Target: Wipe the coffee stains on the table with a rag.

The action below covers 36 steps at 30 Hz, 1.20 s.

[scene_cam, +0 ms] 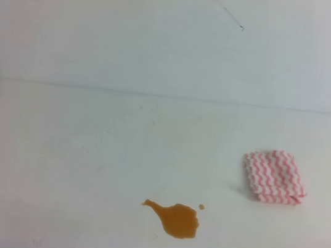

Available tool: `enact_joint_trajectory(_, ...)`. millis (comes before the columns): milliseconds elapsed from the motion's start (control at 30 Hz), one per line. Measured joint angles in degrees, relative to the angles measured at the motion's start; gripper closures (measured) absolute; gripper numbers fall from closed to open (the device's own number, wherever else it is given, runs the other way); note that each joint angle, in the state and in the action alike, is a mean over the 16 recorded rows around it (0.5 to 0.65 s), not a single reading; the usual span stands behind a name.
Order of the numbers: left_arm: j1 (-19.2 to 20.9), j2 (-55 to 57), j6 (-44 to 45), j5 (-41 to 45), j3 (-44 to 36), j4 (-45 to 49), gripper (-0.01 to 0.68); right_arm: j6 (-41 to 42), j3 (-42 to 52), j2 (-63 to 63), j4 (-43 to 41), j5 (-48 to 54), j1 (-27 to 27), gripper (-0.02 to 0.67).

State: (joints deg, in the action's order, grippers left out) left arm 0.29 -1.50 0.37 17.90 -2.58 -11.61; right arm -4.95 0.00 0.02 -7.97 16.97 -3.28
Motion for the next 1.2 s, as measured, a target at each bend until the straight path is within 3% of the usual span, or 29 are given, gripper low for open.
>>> enact_joint_trajectory(1200, 0.0, 0.0, 0.0, 0.0, 0.0, 0.0, 0.672, 0.0, 0.0, 0.0, -0.1, 0.3, 0.0, 0.652)
